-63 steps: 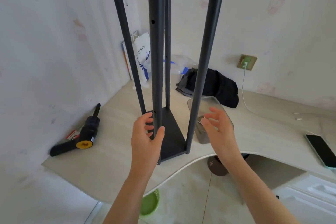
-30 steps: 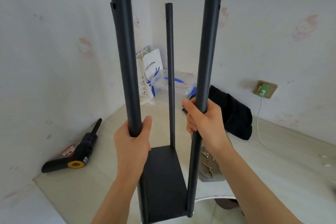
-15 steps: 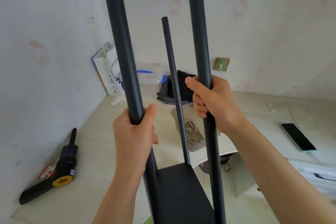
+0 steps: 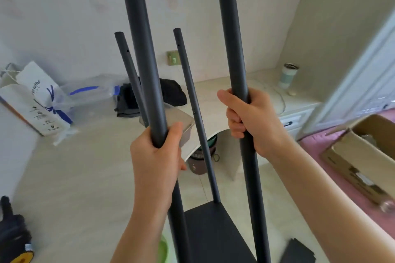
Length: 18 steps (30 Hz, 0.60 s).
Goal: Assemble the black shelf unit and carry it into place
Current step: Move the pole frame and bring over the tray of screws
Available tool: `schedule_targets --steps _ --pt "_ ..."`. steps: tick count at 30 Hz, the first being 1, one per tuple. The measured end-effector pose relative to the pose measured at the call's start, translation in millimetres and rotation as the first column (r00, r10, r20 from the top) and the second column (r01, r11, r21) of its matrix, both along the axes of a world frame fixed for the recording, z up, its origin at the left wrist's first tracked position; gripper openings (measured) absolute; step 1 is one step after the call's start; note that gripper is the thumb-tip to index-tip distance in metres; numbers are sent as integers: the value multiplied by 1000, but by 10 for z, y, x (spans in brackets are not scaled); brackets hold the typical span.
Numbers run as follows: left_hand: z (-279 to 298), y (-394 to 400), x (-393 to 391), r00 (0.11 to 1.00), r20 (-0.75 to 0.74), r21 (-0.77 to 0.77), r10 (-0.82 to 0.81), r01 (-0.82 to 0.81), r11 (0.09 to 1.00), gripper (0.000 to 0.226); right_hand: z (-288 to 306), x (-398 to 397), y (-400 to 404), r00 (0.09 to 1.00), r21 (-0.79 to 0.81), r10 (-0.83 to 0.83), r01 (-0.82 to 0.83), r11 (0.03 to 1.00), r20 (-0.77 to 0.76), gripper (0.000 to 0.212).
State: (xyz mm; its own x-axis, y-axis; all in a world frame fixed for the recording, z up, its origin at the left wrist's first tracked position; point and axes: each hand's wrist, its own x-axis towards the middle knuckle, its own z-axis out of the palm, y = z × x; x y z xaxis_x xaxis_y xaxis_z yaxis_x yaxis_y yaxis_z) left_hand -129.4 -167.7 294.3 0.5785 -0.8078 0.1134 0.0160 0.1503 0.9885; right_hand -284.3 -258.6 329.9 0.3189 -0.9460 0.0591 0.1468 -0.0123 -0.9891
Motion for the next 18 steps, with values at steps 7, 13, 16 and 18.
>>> schedule_targets --steps 7,13,16,18 --pt "-234 -159 -843 967 -18 38 -254 254 966 29 -189 -1025 300 956 28 -291 291 956 -26 21" --pt "-499 -381 -1823 884 17 116 -467 462 879 33 -499 -2054 544 849 48 -525 528 848 -69 21" --pt "-659 -479 -2360 817 37 170 -575 562 810 32 -673 -2589 646 782 53 -615 622 781 -102 23" --pt "-765 -573 -2717 753 16 205 -657 641 740 29 -807 -2946 708 740 35 -657 667 744 -144 19"
